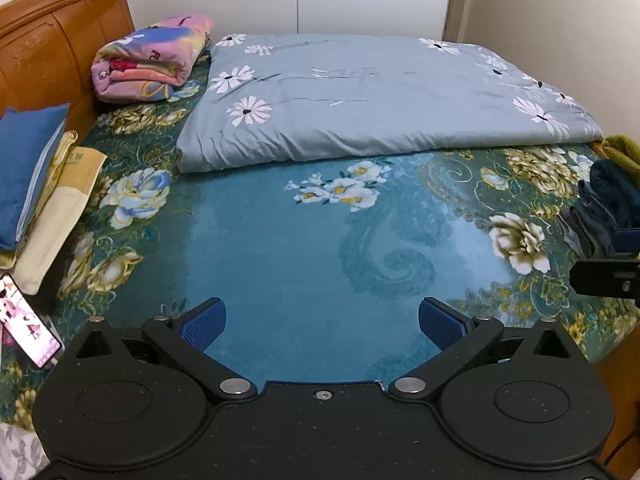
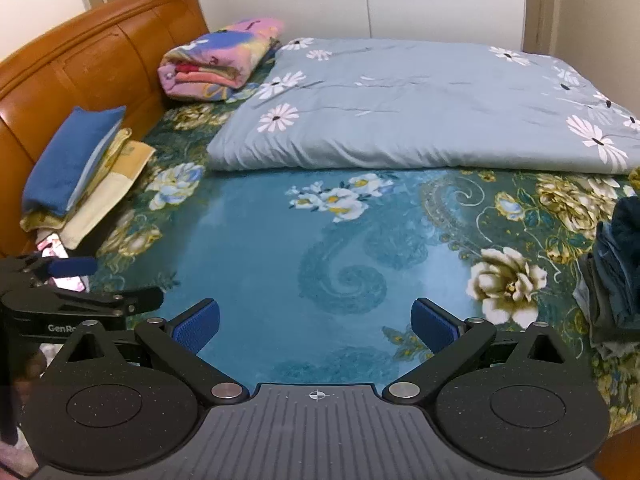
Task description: Fold clothes
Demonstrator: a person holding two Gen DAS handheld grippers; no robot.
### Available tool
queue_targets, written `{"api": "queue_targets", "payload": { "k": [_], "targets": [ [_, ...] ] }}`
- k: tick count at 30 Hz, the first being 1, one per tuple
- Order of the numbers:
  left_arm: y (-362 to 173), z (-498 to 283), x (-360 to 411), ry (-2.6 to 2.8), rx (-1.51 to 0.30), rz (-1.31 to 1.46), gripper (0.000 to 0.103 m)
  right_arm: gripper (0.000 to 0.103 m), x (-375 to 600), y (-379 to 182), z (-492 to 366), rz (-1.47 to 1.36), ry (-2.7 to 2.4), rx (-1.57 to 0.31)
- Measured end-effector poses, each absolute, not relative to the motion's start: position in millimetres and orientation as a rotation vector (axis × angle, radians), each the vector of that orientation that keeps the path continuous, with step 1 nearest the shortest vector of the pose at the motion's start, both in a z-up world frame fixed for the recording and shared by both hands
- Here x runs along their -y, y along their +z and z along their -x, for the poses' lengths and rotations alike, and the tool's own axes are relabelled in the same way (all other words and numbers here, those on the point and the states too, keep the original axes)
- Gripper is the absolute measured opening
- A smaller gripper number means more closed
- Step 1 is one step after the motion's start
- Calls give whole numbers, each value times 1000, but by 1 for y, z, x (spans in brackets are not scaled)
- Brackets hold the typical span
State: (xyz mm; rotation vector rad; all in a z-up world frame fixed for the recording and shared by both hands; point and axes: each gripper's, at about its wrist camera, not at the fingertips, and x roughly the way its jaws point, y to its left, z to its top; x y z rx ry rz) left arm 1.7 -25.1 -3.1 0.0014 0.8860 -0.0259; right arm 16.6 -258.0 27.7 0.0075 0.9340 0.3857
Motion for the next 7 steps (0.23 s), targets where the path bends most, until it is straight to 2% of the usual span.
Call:
{"api": "queue_targets", "payload": {
  "k": [7],
  "targets": [
    [3, -3, 18, -15, -873, 13, 102, 103, 252, 35, -20, 0, 386, -922]
  ]
}}
